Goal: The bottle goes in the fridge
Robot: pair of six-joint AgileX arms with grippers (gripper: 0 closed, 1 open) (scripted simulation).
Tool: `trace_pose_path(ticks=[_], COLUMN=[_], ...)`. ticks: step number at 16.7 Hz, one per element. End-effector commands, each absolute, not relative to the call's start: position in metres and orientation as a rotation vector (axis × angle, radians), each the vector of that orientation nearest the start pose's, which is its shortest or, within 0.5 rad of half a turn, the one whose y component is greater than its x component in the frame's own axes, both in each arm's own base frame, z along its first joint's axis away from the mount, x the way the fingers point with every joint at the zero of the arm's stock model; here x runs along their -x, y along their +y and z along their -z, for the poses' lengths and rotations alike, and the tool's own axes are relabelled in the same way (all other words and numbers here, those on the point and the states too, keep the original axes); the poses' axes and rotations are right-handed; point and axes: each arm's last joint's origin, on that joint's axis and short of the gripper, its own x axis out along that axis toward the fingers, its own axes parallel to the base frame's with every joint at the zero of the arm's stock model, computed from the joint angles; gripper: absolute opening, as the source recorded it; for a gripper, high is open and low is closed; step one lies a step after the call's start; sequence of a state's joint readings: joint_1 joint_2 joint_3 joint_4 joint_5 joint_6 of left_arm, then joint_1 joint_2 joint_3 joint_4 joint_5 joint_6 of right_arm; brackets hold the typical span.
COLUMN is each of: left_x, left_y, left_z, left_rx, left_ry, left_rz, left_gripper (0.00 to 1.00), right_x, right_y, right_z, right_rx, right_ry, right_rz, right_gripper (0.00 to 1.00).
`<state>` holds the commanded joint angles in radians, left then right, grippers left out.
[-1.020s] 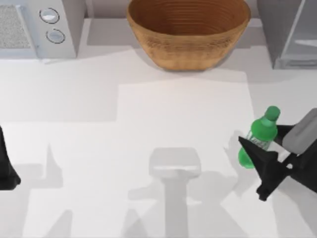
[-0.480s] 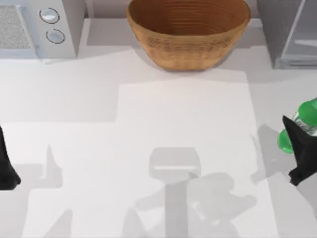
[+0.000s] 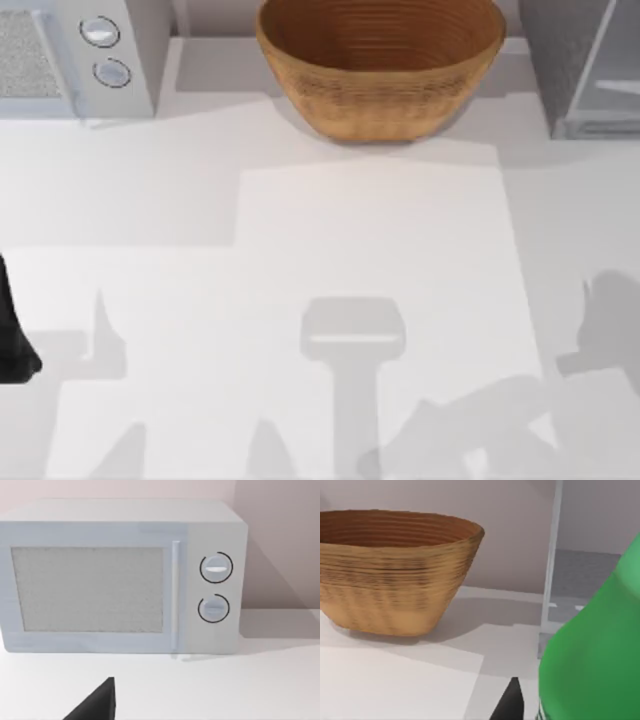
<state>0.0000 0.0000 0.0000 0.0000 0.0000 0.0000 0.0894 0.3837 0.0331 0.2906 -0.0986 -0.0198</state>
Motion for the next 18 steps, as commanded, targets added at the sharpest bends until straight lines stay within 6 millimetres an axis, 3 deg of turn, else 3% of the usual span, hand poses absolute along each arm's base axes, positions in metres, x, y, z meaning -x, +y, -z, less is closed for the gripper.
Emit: trace_pose_path(ticks=[6, 14, 18], left_x=[-0.106, -0.106, -0.106], left_y=[-0.001, -0.001, -0.001], left_z=[-0.160, -0.160, -0.160], left_rx=[0.000, 0.000, 0.000], left_ry=[0.000, 0.000, 0.000], left_rz=[0.000, 0.000, 0.000], left_gripper=[1.00, 1.00, 1.00], right_x=[-0.108, -0.106, -0.109], right_y=[0.000, -0.001, -0.002], right_z=[-0.160, -0.160, -0.184], right_rx=[0.005, -0.001, -0.002], right_ry=[0.009, 0.002, -0.045], right_rz=[-0.022, -0.006, -0.011], right_gripper=[0.01, 0.01, 0.01])
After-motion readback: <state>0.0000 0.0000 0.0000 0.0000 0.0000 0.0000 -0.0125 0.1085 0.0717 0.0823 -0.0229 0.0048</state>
